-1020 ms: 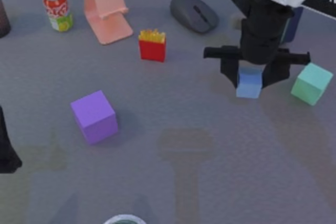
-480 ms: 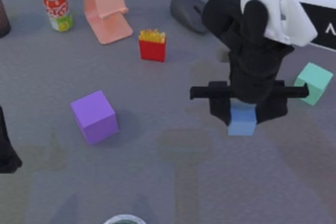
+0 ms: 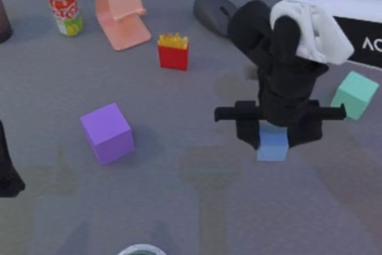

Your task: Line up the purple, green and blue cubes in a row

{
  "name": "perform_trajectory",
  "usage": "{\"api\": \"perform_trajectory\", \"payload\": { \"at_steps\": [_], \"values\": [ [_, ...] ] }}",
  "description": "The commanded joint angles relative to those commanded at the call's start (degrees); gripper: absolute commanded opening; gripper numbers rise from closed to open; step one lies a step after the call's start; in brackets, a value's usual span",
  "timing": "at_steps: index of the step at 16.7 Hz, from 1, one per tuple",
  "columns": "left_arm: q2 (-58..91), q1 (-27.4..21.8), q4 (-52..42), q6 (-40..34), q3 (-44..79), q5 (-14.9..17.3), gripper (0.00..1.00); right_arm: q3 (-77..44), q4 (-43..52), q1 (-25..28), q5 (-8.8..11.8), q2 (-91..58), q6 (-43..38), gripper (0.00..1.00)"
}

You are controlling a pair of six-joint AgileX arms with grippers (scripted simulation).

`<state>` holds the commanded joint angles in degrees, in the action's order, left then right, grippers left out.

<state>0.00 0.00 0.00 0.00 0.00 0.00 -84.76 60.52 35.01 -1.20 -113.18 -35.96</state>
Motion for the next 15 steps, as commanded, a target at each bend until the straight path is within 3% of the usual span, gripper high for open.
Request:
{"api": "perform_trajectory", "payload": {
  "at_steps": [4,9,15],
  "values": [
    [0.0,0.0,0.0,0.0,0.0,0.0,1.0,5.6,-8.9,0.2,0.0,-2.7,-0.1,0.0],
    [0.0,0.0,0.0,0.0,0.0,0.0,1.0,6.7,-10.3,0.3,0.0,-3.3,-0.1,0.0],
    [0.0,0.0,0.0,0.0,0.0,0.0,1.0,6.7,-10.3,0.3,0.0,-3.3,-0.1,0.45]
  ]
}}
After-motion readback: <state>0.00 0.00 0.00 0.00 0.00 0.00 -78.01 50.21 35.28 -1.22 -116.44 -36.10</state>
